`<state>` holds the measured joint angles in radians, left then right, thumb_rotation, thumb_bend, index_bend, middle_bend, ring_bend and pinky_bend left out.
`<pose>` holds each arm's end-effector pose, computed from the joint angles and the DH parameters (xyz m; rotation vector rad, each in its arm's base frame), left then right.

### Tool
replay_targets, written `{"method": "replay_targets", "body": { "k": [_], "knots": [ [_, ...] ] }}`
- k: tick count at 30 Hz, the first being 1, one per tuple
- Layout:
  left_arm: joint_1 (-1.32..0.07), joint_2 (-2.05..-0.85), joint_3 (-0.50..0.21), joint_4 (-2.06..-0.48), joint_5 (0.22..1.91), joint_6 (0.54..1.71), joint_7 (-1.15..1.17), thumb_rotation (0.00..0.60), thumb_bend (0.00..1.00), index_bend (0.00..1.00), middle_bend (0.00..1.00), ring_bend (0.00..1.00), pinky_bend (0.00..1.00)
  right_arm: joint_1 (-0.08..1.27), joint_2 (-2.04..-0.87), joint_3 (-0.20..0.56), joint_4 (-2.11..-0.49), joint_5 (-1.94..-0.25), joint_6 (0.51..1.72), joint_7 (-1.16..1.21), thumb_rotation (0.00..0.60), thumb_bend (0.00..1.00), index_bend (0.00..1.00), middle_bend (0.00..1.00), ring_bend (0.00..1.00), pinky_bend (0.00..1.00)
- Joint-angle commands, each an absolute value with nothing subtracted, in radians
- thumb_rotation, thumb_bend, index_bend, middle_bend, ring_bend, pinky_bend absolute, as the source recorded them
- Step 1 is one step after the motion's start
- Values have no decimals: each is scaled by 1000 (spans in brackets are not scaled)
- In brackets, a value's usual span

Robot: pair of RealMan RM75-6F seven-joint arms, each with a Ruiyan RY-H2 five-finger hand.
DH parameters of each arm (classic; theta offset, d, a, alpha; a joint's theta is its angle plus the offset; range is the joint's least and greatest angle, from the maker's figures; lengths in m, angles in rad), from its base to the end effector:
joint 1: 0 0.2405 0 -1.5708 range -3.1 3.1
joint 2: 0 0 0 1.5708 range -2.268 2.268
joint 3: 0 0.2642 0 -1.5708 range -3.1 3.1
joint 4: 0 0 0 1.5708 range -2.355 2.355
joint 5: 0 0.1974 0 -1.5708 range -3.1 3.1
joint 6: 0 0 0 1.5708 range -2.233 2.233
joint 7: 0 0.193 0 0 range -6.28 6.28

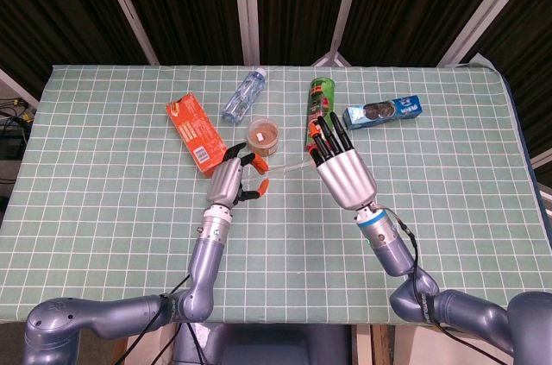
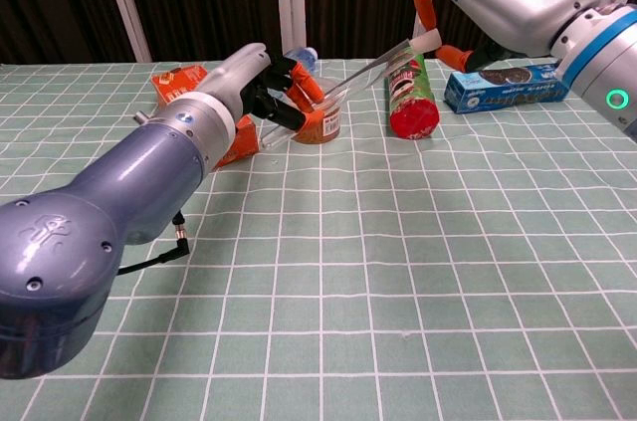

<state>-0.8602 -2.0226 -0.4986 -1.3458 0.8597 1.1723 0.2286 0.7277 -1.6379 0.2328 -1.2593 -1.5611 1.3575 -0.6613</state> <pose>-0.0390 0.4024 -0.0821 -1.3042 -1.5053 -1.3735 -0.0869 -0.3931 0.0416 1.6407 -0.0198 1.0387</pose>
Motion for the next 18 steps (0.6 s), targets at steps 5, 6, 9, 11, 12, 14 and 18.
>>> {"method": "replay_targets", "body": {
  "k": [5,6,9,11,12,14,18],
  "knots": [
    [-861,-2026,-499,-1345,863,1172,228,600,679,530,485,82,0,725,-1641,231,-1256,-1558,1358,-659,600,420,604,205,87,0],
    [-861,-2026,-498,-1345,863,1172,228,600,679,530,485,82,0,725,-1641,231,-1256,-1558,1359,-659,600,420,604,205,87,0],
    [-862,-2027,-498,-1345,864,1172,229,600,679,530,485,82,0,724,-1642,230,-1257,-1558,1360,-658,600,420,604,205,87,0],
    [-862,-2028,-499,-1345,864,1171,230,600,679,530,485,82,0,724,-1643,230,-1257,-1559,1360,-658,600,420,603,205,87,0],
    [-863,-2029,-499,-1344,864,1172,230,600,679,530,485,82,0,724,-1643,230,-1257,-1559,1361,-658,600,420,603,205,87,0],
    [-864,-2031,-500,-1344,864,1172,231,600,679,530,485,82,0,725,-1643,229,-1258,-1560,1361,-659,600,420,603,205,87,0],
    [-865,-2035,-502,-1342,863,1172,232,600,679,530,485,82,0,725,-1644,229,-1260,-1561,1361,-660,600,420,603,205,87,0]
  ]
}}
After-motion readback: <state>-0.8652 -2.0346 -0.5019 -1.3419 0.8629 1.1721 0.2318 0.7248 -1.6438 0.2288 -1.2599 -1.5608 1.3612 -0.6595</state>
